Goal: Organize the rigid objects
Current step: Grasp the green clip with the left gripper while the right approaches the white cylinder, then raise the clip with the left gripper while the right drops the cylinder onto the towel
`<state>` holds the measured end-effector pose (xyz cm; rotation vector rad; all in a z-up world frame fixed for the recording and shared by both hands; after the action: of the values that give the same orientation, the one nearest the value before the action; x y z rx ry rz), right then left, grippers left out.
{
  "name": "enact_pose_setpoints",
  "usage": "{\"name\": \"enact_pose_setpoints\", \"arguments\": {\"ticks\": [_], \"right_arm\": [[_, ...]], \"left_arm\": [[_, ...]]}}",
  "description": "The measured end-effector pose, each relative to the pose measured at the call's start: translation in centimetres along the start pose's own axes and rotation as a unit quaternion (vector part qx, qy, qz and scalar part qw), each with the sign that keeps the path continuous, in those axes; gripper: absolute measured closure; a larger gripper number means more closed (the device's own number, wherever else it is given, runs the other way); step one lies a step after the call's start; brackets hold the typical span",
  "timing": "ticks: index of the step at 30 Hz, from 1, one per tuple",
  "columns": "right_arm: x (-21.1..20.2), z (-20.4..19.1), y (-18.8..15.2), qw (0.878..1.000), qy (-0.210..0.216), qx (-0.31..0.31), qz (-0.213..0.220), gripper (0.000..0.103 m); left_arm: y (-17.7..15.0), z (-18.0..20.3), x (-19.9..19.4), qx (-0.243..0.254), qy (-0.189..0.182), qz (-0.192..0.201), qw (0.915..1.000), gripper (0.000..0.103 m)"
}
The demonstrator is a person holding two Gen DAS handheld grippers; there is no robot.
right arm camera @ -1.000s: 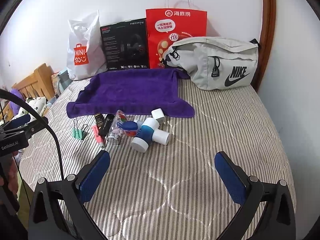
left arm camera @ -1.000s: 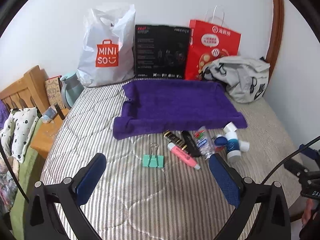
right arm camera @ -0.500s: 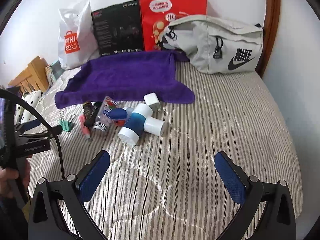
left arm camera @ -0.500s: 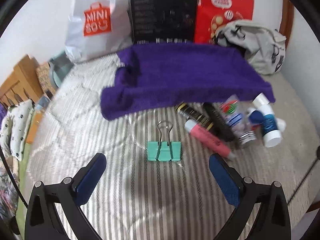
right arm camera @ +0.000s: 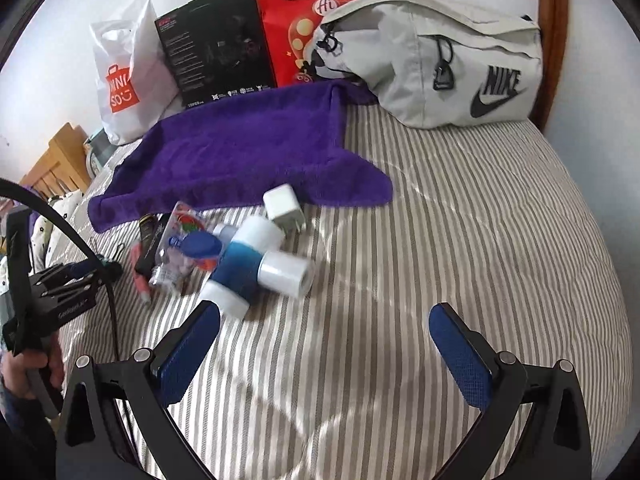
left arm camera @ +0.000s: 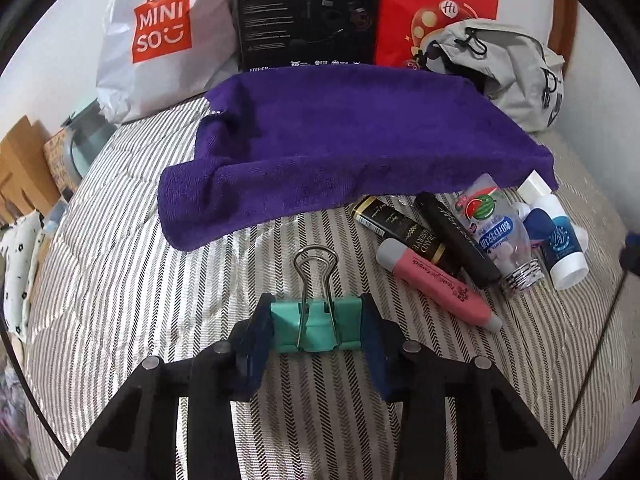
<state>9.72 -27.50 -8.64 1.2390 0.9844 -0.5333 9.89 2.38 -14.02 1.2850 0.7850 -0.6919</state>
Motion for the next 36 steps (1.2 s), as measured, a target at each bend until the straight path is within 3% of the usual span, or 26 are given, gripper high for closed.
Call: {"name": "enact_pose_setpoints", "arguments": {"ticks": [11,19,21,24,29,36], "right_arm": [[4.7,-0.8,0.2,0.995,0.003,-0.087,-0.037,0.011],[6.5,-0.9,1.5,0.993,0.015,-0.114,-0.016,0.032],[6.6,-1.2,1.8,0.992,0.026,-0.119,-0.008,0.048],[6.4,-1.5,1.9,0.992,0.034,-0.125,-0.012,0.061],[5.4,-1.3,1.0,0.994,0.056,-0.093,-0.034,0.061],[5.6,-1.9,0.7,0.995,0.03,-0.088,-0.031,0.06]], "left_arm": [[0.2,-0.2,0.2,-0.007,-0.002,-0.003,1.0,0.063],[0.2,-0.2,0.2,-0.008,-0.002,-0.005,1.0,0.063],[0.2,-0.1,0.3,-0.008,-0.001,-0.005,1.0,0.063],[0.2,-0.1,0.3,-0.008,-0.001,-0.005,1.0,0.063],[0.2,-0.1,0.3,-0.006,-0.001,-0.006,1.0,0.063],[0.2,-0.1,0.3,-0.007,-0.001,-0.005,1.0,0.063]]}}
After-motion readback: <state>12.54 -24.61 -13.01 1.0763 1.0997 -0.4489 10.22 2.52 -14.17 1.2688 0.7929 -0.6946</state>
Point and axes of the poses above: each gripper's, at about its wrist camera, not at the fingertips, and x roughly the way its jaws point, z to its right, y to its top, the point moved 3 cm from there along x, roughly the way its jaws point, and after that the axes turned 13 degrees about -x, right-handed, at the moved point
